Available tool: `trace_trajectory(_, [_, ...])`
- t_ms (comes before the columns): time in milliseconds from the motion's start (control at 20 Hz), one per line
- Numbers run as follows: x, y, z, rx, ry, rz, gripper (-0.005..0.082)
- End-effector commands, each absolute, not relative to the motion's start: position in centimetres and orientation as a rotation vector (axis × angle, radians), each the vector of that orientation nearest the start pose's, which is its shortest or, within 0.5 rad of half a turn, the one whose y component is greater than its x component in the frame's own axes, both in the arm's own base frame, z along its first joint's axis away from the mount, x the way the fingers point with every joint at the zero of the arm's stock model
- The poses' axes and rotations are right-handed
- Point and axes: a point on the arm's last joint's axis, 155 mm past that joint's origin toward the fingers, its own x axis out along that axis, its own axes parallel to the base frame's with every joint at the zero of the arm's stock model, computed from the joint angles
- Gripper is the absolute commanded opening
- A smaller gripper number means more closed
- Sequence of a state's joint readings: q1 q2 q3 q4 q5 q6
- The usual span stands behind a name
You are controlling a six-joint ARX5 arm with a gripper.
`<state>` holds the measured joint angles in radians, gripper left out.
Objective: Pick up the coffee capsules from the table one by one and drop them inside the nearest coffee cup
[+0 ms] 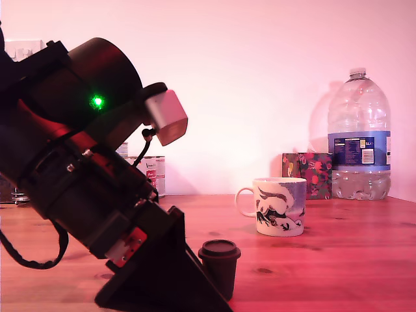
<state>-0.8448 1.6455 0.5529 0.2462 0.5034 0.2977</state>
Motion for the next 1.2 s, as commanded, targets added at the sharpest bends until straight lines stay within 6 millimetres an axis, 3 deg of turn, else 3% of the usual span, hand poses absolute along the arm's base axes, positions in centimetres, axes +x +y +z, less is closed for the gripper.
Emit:
trace_trajectory(0, [17.6, -32.6, 1.3, 0.379, 0.68, -1.376, 0.0482])
trace_trajectory(350, [17.7, -32.9, 1.6, 0.374, 0.666, -1.378, 0.0482])
trace_trajectory(600, [17.4, -31.4, 0.1, 0.374, 0.755, -1.341, 0.0482])
trace_trajectory(950, [19.6, -30.4, 0.7, 0.314, 0.703, -1.26, 0.0481])
trace_trajectory(1150, [20.8, -30.9, 1.8, 0.247, 0.671, -1.229, 0.0481])
